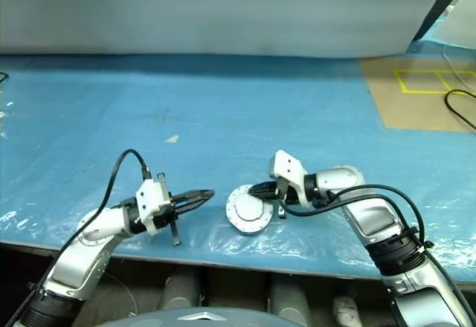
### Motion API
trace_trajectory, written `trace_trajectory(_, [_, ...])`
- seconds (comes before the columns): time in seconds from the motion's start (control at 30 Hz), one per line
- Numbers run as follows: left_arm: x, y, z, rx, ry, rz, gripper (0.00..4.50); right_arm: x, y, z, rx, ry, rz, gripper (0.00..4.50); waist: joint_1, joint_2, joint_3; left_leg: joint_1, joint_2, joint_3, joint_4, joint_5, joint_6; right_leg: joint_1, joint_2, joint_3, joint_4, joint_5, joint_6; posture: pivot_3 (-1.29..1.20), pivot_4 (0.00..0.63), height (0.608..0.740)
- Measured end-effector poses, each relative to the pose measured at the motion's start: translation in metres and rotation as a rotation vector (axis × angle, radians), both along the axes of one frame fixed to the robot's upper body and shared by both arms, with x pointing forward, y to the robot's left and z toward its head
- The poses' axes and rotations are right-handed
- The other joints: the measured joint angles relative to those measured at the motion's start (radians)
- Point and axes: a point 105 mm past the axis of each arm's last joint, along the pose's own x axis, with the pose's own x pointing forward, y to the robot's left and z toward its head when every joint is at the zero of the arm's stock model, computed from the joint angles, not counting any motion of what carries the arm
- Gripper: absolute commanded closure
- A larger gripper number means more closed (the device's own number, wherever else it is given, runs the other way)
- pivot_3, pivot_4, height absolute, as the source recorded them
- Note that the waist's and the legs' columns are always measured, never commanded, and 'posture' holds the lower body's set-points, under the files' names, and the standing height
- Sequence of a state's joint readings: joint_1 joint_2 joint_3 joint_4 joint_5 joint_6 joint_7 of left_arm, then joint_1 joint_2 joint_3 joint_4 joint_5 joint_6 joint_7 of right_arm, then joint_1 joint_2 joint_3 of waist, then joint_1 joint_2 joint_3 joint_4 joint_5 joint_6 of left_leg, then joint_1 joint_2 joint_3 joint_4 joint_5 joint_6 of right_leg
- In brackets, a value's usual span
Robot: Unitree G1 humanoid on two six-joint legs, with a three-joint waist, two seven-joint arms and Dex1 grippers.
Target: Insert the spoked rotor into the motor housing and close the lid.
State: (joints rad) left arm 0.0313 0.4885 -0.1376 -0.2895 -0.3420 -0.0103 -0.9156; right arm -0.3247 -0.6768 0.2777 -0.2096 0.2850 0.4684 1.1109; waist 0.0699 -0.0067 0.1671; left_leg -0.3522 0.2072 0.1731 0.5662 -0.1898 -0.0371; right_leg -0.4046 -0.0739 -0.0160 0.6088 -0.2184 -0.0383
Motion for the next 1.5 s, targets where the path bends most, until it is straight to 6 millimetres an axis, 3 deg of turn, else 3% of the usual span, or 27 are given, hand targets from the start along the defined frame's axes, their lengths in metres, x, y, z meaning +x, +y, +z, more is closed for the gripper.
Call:
trace_trajectory(0.2, [0.004, -0.018, 0.005, 0.031, -0.025, -0.142, 4.5, -0.002, -0.004, 0.001, -0.029, -0.019, -0.001, 4.48, -0.001, 0.0, 0.0, 0.0, 0.0, 0.0, 0.0, 0.0, 0.0, -0.001, 0.0, 0.0, 0.0, 0.0, 0.0, 0.0, 0.15, 0.74])
trace_trajectory(0.4, [0.002, -0.03, -0.029, 0.193, 0.004, -0.283, 4.5, 0.006, -0.008, 0.009, -0.019, -0.054, -0.07, 4.48, -0.001, 0.0, 0.0, 0.0, 0.0, 0.001, -0.001, 0.0, 0.0, -0.001, 0.0, 0.0, 0.0, 0.0, 0.0, 0.0, 0.15, 0.74])
trace_trajectory(0.47, [0.002, -0.03, -0.04, 0.231, 0.008, -0.296, 4.5, 0.007, -0.009, 0.011, -0.018, -0.065, -0.085, 4.48, -0.001, 0.0, 0.0, -0.001, 0.0, 0.001, -0.001, 0.0, 0.0, -0.002, 0.0, 0.0, 0.0, 0.0, 0.0, 0.0, 0.15, 0.74])
trace_trajectory(0.87, [0.011, -0.036, -0.043, 0.205, -0.063, -0.284, 4.5, 0.005, -0.024, 0.014, -0.026, -0.063, -0.166, 4.48, 0.009, 0.001, -0.001, 0.0, -0.001, 0.001, 0.0, 0.0, 0.0, 0.0, -0.002, 0.003, 0.0, 0.0, 0.0, 0.0, 0.15, 0.74])
trace_trajectory(1.0, [0.015, -0.04, -0.042, 0.198, -0.081, -0.278, 4.5, 0.001, -0.021, 0.028, 0.049, 0.039, -0.172, 4.48, 0.011, 0.001, -0.001, 0.0, -0.001, 0.001, -0.001, 0.0, 0.0, 0.0, -0.002, 0.003, 0.0, 0.0, 0.0, 0.0, 0.15, 0.74])
trace_trajectory(1.17, [0.014, -0.042, -0.043, 0.198, -0.087, -0.28, 4.5, -0.006, -0.03, 0.06, 0.228, 0.332, -0.22, 4.48, 0.021, 0.002, -0.001, 0.001, -0.001, 0.001, -0.001, 0.0, 0.0, 0.0, -0.002, 0.003, -0.001, 0.0, 0.0, 0.0, 0.15, 0.74])
trace_trajectory(1.23, [0.014, -0.043, -0.044, 0.199, -0.085, -0.28, 4.5, 0.003, -0.046, 0.058, 0.263, 0.419, -0.322, 4.48, 0.027, 0.002, -0.001, 0.001, -0.001, 0.001, -0.001, 0.0, 0.0, 0.0, -0.002, 0.003, -0.001, 0.0, 0.0, 0.0, 0.15, 0.74])
trace_trajectory(1.33, [0.013, -0.042, -0.045, 0.198, -0.082, -0.276, 4.5, 0.002, -0.074, 0.034, 0.234, 0.544, -0.458, 4.48, 0.035, 0.002, -0.001, -0.001, -0.001, 0.001, -0.002, 0.001, -0.001, 0.0, -0.002, 0.003, -0.003, -0.001, 0.0, 0.0, 0.15, 0.74])
trace_trajectory(1.4, [0.012, -0.04, -0.046, 0.195, -0.085, -0.267, 4.5, -0.008, -0.091, 0.012, 0.206, 0.636, -0.534, 3.9, 0.033, 0.002, -0.001, -0.001, -0.001, 0.001, -0.004, 0.001, -0.001, -0.001, -0.002, 0.003, -0.004, -0.001, 0.001, 0.0, 0.15, 0.74])
trace_trajectory(1.5, [0.012, -0.039, -0.044, 0.19, -0.096, -0.266, 4.5, -0.012, -0.091, 0.005, 0.236, 0.688, -0.545, 2.94, 0.025, 0.005, -0.002, -0.001, -0.001, 0.002, -0.004, 0.001, -0.001, -0.002, -0.002, 0.003, -0.002, -0.001, 0.002, 0.0, 0.15, 0.74])
